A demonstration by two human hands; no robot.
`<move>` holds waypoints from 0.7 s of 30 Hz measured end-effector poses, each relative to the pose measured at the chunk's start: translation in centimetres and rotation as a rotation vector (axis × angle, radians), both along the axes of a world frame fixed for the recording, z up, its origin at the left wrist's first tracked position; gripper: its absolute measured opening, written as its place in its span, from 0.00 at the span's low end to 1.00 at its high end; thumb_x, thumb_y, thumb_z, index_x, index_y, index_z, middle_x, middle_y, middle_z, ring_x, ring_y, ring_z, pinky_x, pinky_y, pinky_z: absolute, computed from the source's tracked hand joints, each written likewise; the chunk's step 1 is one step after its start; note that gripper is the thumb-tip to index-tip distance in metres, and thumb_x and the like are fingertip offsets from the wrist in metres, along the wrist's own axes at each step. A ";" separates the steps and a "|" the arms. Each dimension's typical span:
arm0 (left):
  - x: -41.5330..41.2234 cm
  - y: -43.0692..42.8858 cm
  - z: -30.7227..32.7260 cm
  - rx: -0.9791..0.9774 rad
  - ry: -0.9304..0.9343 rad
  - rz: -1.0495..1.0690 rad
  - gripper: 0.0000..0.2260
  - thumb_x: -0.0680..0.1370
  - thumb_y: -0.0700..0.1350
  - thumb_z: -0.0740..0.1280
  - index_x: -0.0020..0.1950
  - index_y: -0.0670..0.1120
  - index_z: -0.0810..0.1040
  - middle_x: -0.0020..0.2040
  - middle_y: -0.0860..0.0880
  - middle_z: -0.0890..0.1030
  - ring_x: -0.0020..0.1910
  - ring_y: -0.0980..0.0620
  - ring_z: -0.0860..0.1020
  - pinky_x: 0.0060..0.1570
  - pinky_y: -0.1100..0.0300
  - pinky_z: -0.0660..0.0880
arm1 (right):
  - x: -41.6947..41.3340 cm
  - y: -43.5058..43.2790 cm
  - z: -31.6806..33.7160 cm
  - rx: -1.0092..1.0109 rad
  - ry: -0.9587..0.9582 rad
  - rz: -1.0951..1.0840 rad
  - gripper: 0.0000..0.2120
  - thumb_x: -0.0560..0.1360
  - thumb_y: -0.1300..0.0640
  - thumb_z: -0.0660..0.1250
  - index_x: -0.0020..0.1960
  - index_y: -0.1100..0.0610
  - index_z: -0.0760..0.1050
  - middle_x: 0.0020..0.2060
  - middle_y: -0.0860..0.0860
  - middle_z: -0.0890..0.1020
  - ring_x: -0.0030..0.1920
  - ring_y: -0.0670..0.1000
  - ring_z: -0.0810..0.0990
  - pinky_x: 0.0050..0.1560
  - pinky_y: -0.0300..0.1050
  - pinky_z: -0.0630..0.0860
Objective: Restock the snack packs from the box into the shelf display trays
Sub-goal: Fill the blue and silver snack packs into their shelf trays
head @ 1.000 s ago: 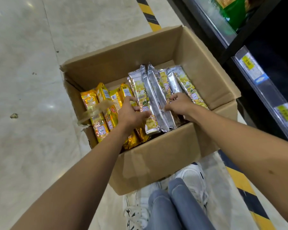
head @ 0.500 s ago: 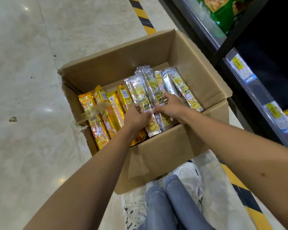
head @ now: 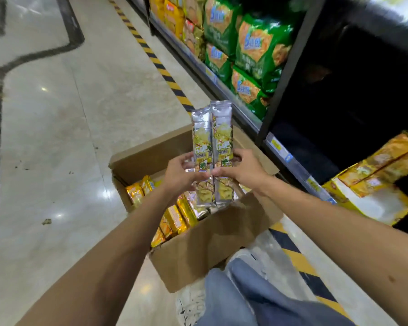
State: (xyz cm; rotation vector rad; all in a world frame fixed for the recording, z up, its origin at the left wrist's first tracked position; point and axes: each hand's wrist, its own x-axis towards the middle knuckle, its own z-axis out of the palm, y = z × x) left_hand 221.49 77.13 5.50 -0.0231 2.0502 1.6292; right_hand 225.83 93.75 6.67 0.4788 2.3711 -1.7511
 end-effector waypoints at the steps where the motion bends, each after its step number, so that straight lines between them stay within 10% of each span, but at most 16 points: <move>1: 0.5 0.3 1.9 -0.006 0.029 -0.046 0.23 0.67 0.37 0.77 0.60 0.41 0.76 0.46 0.48 0.79 0.33 0.57 0.80 0.28 0.63 0.73 | 1.0 0.5 2.0 0.001 0.015 -0.014 0.17 0.64 0.61 0.78 0.49 0.56 0.77 0.39 0.47 0.80 0.38 0.42 0.77 0.35 0.29 0.74; 4: 2.5 1.7 7.0 0.009 0.073 -0.161 0.14 0.68 0.36 0.76 0.50 0.39 0.76 0.39 0.46 0.71 0.33 0.54 0.76 0.28 0.62 0.72 | 4.4 2.1 7.3 0.052 0.009 -0.080 0.11 0.68 0.58 0.76 0.44 0.56 0.75 0.32 0.54 0.75 0.31 0.44 0.72 0.25 0.32 0.70; 9: 7.9 5.0 14.2 0.064 0.182 -0.324 0.07 0.70 0.37 0.74 0.42 0.41 0.77 0.32 0.51 0.66 0.37 0.50 0.73 0.35 0.57 0.73 | 12.2 4.7 13.9 0.242 0.030 -0.175 0.24 0.66 0.48 0.77 0.51 0.66 0.77 0.43 0.64 0.82 0.40 0.51 0.79 0.40 0.48 0.77; 11: 10.2 6.6 15.5 0.067 0.220 -0.408 0.23 0.70 0.37 0.74 0.55 0.30 0.65 0.35 0.49 0.65 0.39 0.48 0.72 0.37 0.56 0.74 | 15.8 5.7 15.4 0.324 0.030 -0.235 0.19 0.66 0.49 0.76 0.46 0.63 0.78 0.40 0.59 0.82 0.41 0.53 0.80 0.41 0.46 0.74; 12: 11.3 7.6 15.8 0.057 0.237 -0.446 0.25 0.69 0.37 0.75 0.43 0.46 0.56 0.34 0.48 0.64 0.40 0.48 0.70 0.38 0.55 0.74 | 17.6 6.1 15.8 0.356 0.040 -0.265 0.19 0.66 0.48 0.77 0.45 0.61 0.78 0.40 0.58 0.82 0.42 0.54 0.80 0.41 0.46 0.73; 15: 15.4 10.4 16.7 -0.013 0.288 -0.516 0.19 0.69 0.35 0.75 0.33 0.47 0.64 0.30 0.51 0.64 0.36 0.49 0.72 0.34 0.56 0.75 | 22.9 7.1 17.3 0.429 0.028 -0.333 0.22 0.66 0.47 0.76 0.50 0.61 0.77 0.47 0.59 0.81 0.50 0.60 0.78 0.49 0.53 0.75; 21: 22.5 16.8 16.7 -0.066 0.336 -0.672 0.10 0.68 0.34 0.75 0.37 0.40 0.74 0.30 0.43 0.75 0.30 0.57 0.77 0.32 0.59 0.74 | 31.9 11.2 17.3 0.518 -0.033 -0.453 0.12 0.67 0.46 0.75 0.43 0.48 0.73 0.38 0.48 0.77 0.39 0.48 0.75 0.35 0.39 0.66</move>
